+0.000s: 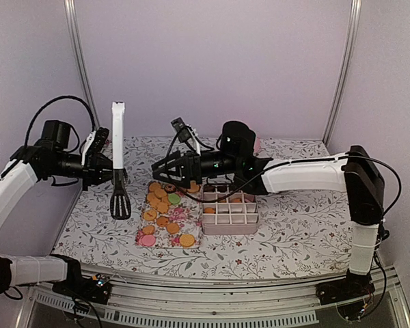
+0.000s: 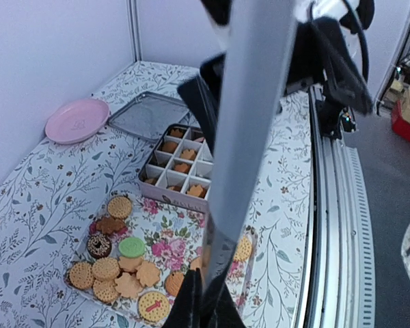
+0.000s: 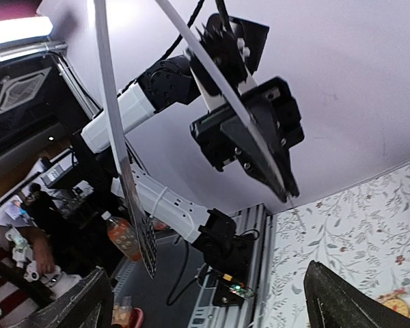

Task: Pack the cookies
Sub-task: Pass from the right arm to the left, then pass from the left arm to the right

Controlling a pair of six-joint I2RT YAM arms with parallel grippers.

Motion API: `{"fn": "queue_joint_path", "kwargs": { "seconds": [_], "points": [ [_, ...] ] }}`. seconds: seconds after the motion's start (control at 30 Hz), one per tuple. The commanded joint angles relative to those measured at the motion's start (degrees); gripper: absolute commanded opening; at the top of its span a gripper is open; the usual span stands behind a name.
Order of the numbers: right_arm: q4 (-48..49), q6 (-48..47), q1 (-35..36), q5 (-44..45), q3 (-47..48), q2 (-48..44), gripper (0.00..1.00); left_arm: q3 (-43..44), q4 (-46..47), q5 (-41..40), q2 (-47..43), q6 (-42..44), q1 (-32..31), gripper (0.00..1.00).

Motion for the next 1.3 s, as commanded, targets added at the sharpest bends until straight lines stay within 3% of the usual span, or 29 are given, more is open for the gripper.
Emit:
{"fn": "queue_joint_path", "kwargs": {
  "seconds": [0.0, 0.23, 0.43, 0.8, 1.27],
  "points": [
    [-18.9, -24.1, -0.2, 1.5, -2.2, -10.2, 0.99, 0.5, -11.9, -5.8, 0.5, 12.7, -3.8, 0.00],
    [-20.8, -30.2, 0.3, 4.7, -1.7, -12.2, 0.99, -1.7, -11.3, -12.5, 1.8, 11.9, -11.2, 0.00],
    [-25.2, -34.3, 3.0, 4.4, 2.2, -10.7, 1.00, -1.9, -10.8, -14.3, 2.2, 11.4, -12.9, 0.00],
    [-28.0, -32.2, 4.9, 3.7, 8.2, -5.5, 0.86, -3.4, -8.8, -19.1, 2.3, 11.3, -14.1, 0.00],
    [-35.6, -32.6, 5.2, 0.8, 12.1, -1.5, 0.58, -2.5, -11.5, -17.7, 2.9, 12.9, -14.6, 0.00]
  ]
}}
